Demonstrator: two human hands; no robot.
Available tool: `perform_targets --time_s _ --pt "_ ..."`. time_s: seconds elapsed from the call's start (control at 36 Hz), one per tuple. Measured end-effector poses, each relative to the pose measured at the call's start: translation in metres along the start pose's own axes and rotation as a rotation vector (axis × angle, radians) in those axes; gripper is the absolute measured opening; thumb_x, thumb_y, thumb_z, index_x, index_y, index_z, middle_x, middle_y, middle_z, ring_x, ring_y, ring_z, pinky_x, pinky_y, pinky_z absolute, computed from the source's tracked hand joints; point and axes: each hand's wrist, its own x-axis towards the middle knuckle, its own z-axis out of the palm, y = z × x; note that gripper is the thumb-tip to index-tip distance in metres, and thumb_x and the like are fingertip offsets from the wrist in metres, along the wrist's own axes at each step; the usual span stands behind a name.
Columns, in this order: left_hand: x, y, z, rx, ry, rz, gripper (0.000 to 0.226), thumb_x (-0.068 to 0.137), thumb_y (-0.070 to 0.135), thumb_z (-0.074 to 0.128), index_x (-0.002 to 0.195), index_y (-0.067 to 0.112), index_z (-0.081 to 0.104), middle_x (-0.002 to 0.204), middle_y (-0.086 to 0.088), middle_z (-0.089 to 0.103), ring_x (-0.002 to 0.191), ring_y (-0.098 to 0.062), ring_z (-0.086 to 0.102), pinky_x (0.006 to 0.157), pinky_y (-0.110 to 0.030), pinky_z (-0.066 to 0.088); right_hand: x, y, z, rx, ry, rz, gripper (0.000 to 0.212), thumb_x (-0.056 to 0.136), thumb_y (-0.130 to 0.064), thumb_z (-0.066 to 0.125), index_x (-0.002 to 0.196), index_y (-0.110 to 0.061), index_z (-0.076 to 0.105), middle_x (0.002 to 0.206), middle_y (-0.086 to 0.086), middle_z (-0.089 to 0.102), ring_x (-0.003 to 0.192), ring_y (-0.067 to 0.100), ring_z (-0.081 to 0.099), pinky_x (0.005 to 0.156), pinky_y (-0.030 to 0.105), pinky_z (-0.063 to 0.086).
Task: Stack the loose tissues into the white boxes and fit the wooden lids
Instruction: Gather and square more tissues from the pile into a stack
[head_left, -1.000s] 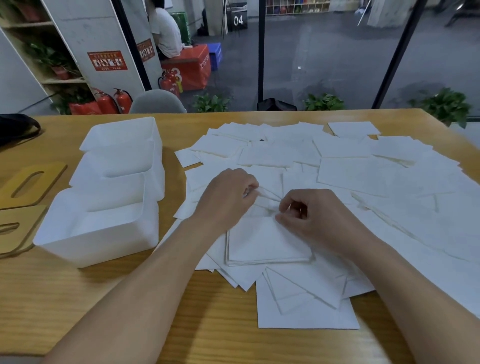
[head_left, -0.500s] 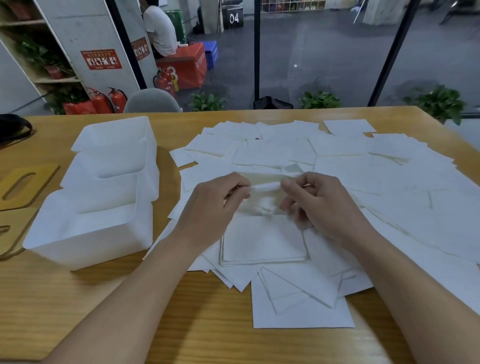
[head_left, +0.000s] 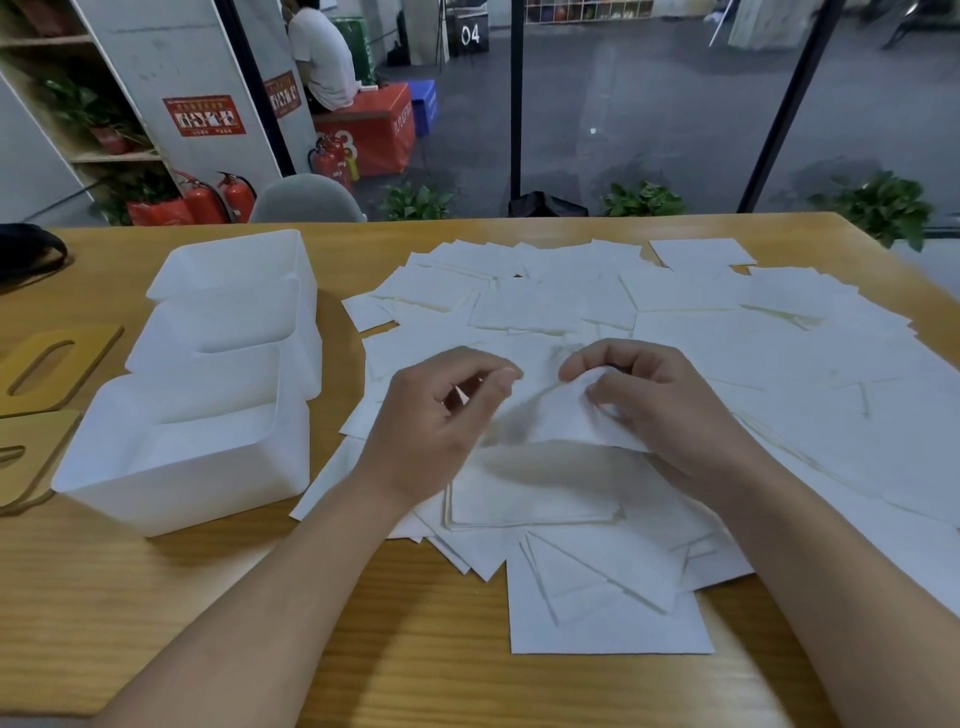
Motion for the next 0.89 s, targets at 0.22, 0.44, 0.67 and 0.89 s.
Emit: perform_targets --time_s 0.22,0.44,0.67,0.89 --pt "0.001 -0.001 -0.002 -0.097 -0.12 -0.165 0.034 0.117 0.041 0.052 0.123 0.025 0.082 0.121 0.015 0.08 0.122 -0.012 0.072 0.094 -0.031 0.057 -0.005 -0.005 -0.004 0.268 -0.257 -0.067 0.015 0.103 -0.015 0.066 0.095 -0.002 0.069 0.082 0.006 0.066 0.071 0.017 0.064 0.065 0.022 0.051" --pt "0.004 0.009 -0.005 -0.291 -0.225 -0.161 0.028 0.106 0.04 0.072 0.13 0.028 0.079 0.127 -0.002 0.078 0.116 -0.031 0.075 0.099 -0.067 0.059 -0.006 -0.004 -0.002 0.007 -0.26 -0.149 0.026 0.101 -0.025 0.078 0.123 -0.01 0.075 0.116 0.012 0.078 0.101 0.038 0.076 0.084 0.041 0.06" --pt "0.006 -0.004 -0.017 -0.154 -0.179 -0.181 0.023 0.104 0.041 0.075 0.126 0.04 0.077 0.057 0.011 0.042 0.05 -0.016 0.031 0.052 -0.022 0.033 0.001 -0.002 -0.014 -0.205 -0.048 -0.067 0.013 0.1 -0.023 0.08 0.112 -0.027 0.08 0.071 0.009 0.061 0.063 0.025 0.057 0.06 0.031 0.046" --pt "0.006 -0.005 -0.034 -0.037 -0.348 -0.289 0.027 0.101 0.035 0.077 0.126 0.047 0.073 0.057 0.001 0.039 0.053 -0.017 0.032 0.057 -0.008 0.038 0.002 0.004 -0.017 -0.456 -0.127 0.049 0.014 0.095 -0.026 0.081 0.103 -0.036 0.074 0.06 -0.003 0.061 0.05 0.017 0.053 0.052 0.025 0.042"
